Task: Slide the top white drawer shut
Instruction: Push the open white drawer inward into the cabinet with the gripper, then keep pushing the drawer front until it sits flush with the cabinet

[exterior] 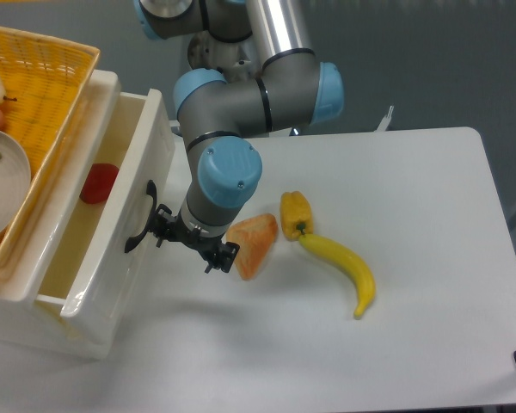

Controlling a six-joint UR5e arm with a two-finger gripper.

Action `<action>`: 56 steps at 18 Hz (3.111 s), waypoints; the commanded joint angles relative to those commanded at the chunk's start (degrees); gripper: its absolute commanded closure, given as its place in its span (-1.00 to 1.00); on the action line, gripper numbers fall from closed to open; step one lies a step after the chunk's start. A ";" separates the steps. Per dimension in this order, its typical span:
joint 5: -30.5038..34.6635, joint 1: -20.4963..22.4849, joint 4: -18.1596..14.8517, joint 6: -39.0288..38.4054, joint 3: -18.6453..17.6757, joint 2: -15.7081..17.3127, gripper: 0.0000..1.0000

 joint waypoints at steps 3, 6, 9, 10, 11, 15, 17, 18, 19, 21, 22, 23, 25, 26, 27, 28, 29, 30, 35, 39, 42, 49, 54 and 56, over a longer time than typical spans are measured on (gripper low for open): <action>0.00 -0.26 -0.09 0.00 0.00 0.61 -1.00; 0.00 -0.53 -0.09 0.00 0.00 0.70 -1.00; 0.35 -1.05 -0.09 0.00 0.00 0.62 -1.00; 0.18 -1.05 -0.09 0.00 0.00 0.70 -1.00; 0.18 -0.97 -0.09 0.00 0.00 0.70 -1.00; 0.09 -1.14 -0.09 0.00 0.00 0.79 -1.00; 0.09 -1.23 -0.52 0.00 0.00 0.88 -1.00; 0.00 -1.23 -0.79 0.00 0.00 1.23 -1.00; 0.09 -1.23 -1.05 0.00 -0.09 1.40 -1.00; 0.09 -1.32 -1.23 0.00 -0.09 1.49 -1.00; 0.00 -1.32 -1.32 0.00 -0.09 1.49 -1.00; 0.00 -1.32 -1.32 0.00 -0.09 1.49 -1.00; 0.09 -1.76 -1.32 -0.09 -0.09 1.49 -1.00; 0.09 -1.84 -1.32 -0.09 -0.09 1.49 -1.00; 0.00 -1.85 -1.32 -0.09 -0.09 1.49 -1.00; 0.00 -2.02 -1.32 -0.09 -0.09 1.49 -1.00; 0.00 -2.02 -1.32 -0.61 -0.09 1.58 -1.00; 0.00 -2.20 -1.32 -1.05 -0.09 1.58 -1.00; -0.09 -3.07 -1.23 -1.23 -0.09 1.58 -1.00; -0.09 -3.16 -1.23 -1.23 -0.09 1.58 -1.00; -0.09 -3.25 -1.23 -1.23 -0.09 1.58 -1.00; -0.09 -3.95 -1.23 -1.23 -0.09 1.58 -1.00; 0.00 -4.13 -1.23 -1.23 -0.09 1.67 -1.00; 0.00 -3.87 -1.23 -1.14 0.00 1.67 -1.00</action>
